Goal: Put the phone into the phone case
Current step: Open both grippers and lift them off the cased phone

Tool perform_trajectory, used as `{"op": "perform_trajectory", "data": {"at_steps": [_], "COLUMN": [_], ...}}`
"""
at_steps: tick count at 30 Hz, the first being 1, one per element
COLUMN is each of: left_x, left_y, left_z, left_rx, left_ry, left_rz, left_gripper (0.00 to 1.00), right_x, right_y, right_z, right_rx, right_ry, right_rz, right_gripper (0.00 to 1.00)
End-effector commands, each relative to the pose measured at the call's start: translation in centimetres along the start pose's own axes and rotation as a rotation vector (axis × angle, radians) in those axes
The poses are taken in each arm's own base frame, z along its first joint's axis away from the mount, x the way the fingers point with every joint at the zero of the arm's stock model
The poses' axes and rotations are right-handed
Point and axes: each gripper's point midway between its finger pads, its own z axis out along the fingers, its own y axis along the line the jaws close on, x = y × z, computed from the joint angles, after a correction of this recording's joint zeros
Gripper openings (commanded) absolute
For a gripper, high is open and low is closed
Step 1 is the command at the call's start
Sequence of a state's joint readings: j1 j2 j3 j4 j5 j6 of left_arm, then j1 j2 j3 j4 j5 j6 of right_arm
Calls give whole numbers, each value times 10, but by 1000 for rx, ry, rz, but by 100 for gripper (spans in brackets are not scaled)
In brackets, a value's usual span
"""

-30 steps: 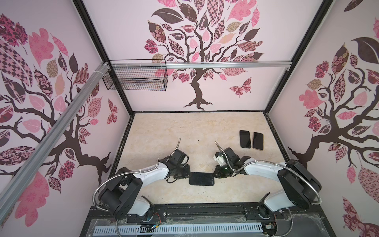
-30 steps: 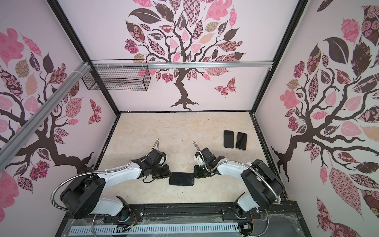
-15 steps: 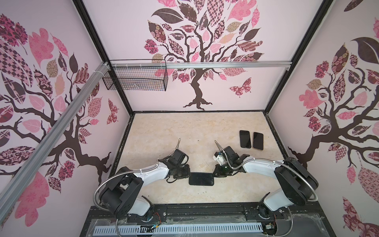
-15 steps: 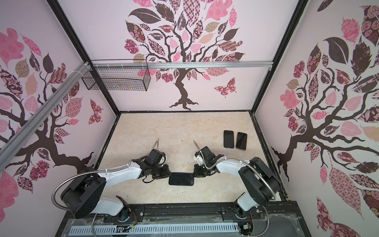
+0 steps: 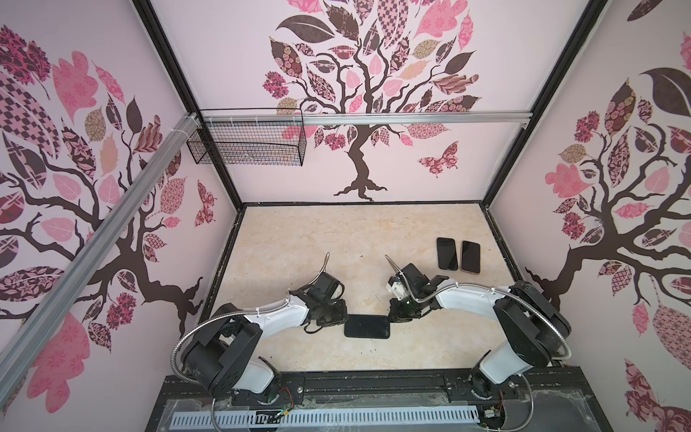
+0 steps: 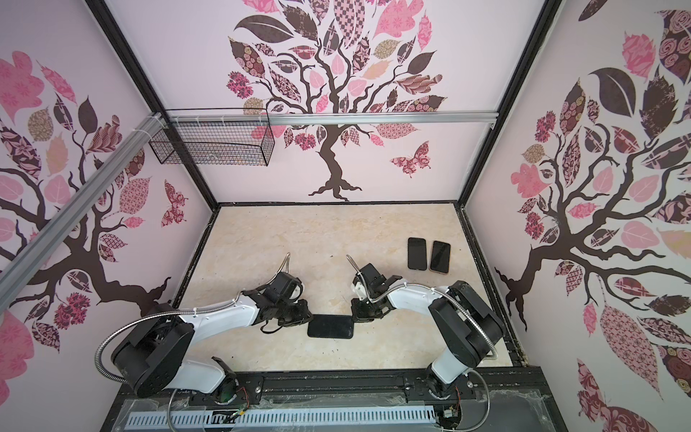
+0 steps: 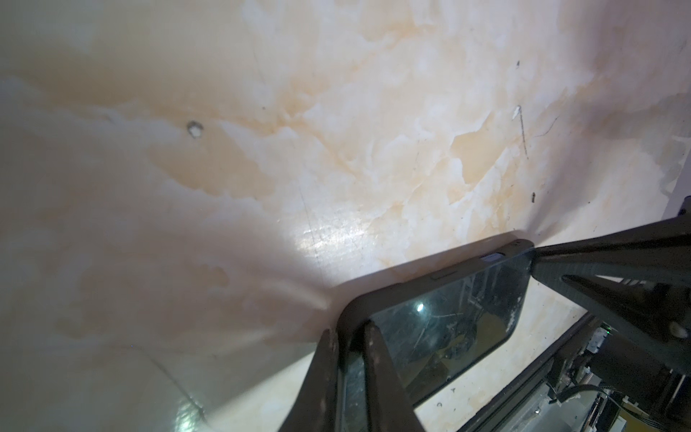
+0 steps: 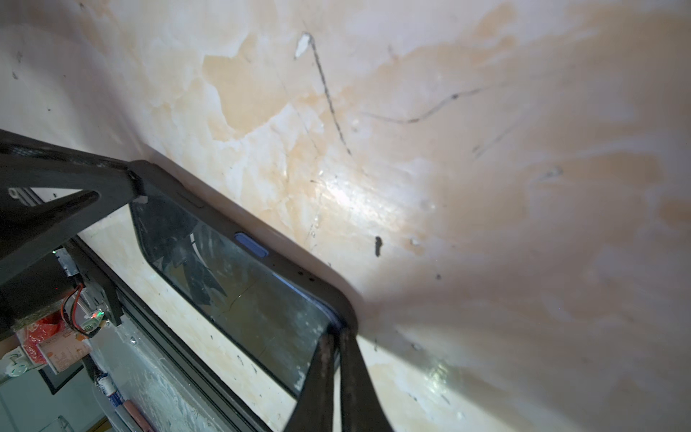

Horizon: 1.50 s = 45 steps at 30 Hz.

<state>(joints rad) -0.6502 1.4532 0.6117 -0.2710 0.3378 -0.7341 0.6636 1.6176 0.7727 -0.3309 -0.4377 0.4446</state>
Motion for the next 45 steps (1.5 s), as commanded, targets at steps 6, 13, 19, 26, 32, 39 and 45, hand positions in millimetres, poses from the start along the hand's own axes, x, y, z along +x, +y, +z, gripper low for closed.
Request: {"op": "perform_trajectory", "data": {"at_steps": [6,13,19,26,32,39,45], "left_x": [8,11,12,12,13,14,18], "left_y": [-20,-16,-13,-13,-11,-8,-2], "left_z": [16,11,9,7,5,3,2], "left_rx": [74,66,54,52,43,39,29], "left_ry": [24,14,9,3,2,-8,-14], "left_rz": [51,38,37,36,38,32,17], "left_gripper": [15,15,15,15,15,15,15], "right_x": [34,24,20,24,22,24,28], "right_y": [-37,-32,-29,-25,-22,-30,-33], "right_z": [56,43,40,49,48,45,46], "right_rx": [197,281,311,330,366,450,467], "right_ry": [99,69,69,86,82,97,111], "right_rz": [-70,-120,-146,-167,-179,-209,-214], "right_gripper": [10,11,11,13,13,13,16]}}
